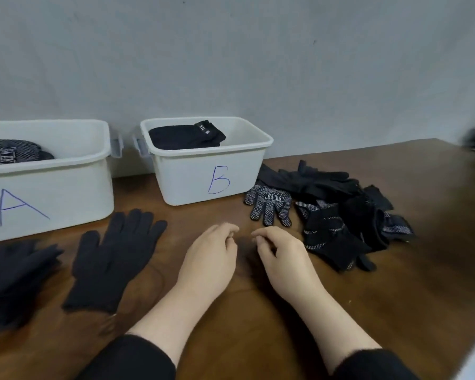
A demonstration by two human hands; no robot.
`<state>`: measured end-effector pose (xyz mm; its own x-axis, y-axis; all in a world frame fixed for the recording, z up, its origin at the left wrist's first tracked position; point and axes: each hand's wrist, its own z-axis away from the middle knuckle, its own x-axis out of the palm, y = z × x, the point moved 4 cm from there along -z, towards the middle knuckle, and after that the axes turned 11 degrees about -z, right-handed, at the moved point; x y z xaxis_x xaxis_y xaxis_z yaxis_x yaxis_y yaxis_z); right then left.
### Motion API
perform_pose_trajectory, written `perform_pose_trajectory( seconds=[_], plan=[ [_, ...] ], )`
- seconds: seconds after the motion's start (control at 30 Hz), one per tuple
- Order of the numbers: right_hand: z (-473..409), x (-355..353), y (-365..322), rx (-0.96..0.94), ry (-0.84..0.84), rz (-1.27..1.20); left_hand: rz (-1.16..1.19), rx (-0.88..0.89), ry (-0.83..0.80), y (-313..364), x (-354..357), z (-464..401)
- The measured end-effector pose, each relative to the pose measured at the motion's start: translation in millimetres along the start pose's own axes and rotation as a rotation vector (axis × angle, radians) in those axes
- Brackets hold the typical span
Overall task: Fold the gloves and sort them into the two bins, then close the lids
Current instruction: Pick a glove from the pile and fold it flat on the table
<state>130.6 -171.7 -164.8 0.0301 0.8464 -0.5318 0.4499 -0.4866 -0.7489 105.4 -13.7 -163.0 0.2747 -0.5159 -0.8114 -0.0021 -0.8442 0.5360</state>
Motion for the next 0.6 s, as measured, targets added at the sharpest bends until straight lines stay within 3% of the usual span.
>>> perform_pose_trajectory(
  seconds=[0.17, 0.3, 0.43, 0.6],
  plan=[
    [-19, 9, 8, -0.093, -0.002, 0.188, 0.017, 0.02, 0.012, -7, -3, -1],
    [-55, 18, 29, -0.031, -0.033, 0.375, 0.038, 0.017, 0.04, -9, -7, 1],
    [-83, 21, 46, 0.069, -0.075, 0.453, 0.049, 0.023, 0.05, -11, -10, 1],
    [-83, 16, 29, -0.014, -0.021, 0.475, 0.039, 0.012, 0.081, -16, -15, -3]
  ],
)
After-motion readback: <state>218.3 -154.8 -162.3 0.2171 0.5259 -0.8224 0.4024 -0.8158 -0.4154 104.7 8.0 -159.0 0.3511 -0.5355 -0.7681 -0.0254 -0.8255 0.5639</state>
